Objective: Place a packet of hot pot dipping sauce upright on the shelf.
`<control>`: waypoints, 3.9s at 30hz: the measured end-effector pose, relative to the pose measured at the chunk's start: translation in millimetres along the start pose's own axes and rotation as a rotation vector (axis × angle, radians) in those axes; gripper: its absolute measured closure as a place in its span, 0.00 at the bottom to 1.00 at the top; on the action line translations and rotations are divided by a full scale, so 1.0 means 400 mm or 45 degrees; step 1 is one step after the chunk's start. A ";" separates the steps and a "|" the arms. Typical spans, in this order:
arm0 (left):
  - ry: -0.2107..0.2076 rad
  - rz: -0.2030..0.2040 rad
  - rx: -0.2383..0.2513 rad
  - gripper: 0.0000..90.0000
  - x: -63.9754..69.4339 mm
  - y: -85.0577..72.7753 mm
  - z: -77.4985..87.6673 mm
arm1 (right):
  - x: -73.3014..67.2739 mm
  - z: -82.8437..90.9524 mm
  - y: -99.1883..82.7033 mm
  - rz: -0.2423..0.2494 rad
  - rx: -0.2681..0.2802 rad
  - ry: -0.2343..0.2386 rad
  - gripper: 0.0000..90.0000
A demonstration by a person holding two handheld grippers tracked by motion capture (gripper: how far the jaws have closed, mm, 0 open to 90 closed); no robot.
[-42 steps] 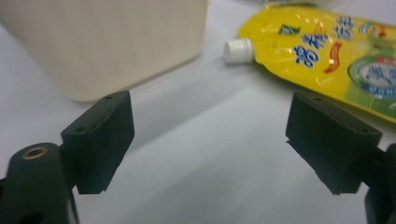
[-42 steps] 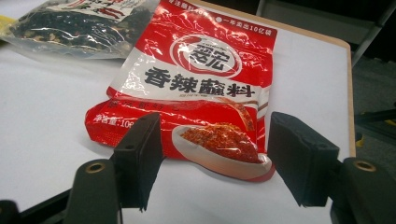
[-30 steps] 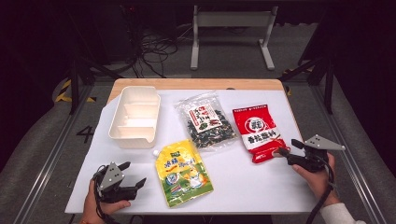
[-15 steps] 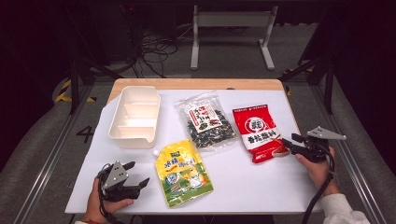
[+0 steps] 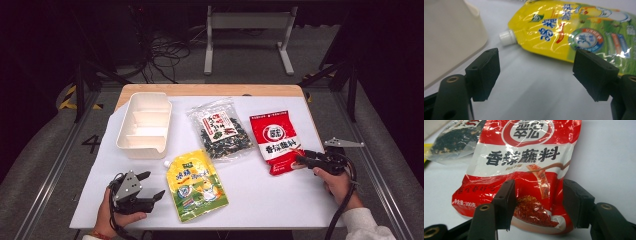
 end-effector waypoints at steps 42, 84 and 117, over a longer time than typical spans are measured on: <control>-0.647 0.174 -0.114 0.73 0.119 0.547 -0.463 | -0.138 -0.056 -0.011 0.434 -0.102 0.099 0.52; -0.535 -0.067 0.378 1.00 0.089 0.584 -0.154 | -0.172 0.073 -0.035 0.462 0.162 0.123 0.32; -0.179 0.073 0.439 1.00 -0.224 0.457 0.022 | -0.193 0.024 -0.041 0.476 0.067 0.135 0.31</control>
Point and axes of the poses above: each handheld gripper's, and its own axes: z roughly backward along the jaws, y roughly out of its top, x roughly to its right, the point moved 2 cm from there along -z, roughly forward along the jaws, and after that the axes turned 11 degrees about -x, right-handed, at the moved point
